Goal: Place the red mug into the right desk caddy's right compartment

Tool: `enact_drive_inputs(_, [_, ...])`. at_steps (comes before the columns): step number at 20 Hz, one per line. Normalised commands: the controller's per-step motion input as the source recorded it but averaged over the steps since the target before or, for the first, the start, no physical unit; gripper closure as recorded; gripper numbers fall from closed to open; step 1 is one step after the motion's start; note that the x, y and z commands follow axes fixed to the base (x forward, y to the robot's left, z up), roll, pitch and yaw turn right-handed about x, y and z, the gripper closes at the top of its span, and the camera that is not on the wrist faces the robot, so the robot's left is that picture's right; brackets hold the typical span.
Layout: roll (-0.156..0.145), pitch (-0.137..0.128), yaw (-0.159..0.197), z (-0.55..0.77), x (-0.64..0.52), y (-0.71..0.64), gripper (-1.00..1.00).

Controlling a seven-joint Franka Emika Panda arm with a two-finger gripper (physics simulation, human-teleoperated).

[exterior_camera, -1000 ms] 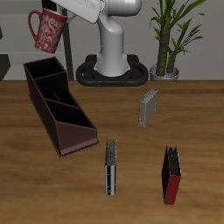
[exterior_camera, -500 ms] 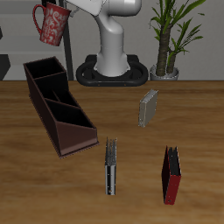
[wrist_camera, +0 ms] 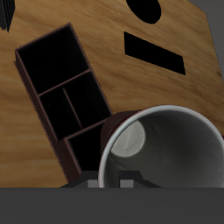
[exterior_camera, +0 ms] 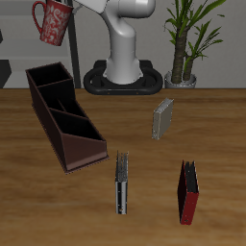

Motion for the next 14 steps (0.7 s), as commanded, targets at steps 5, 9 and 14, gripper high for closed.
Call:
enact_drive_inputs(5, [-0.003, 0.007, -0.015, -0.14, -0.14, -0.01, 1.00])
enact_drive_inputs(9, [0.007, 0.024, -0.030, -0.21, -0.06, 0.01, 1.00])
enact_drive_inputs(14, [0.003, 0.036, -0.028, -0.28, 0.03, -0.06, 1.00])
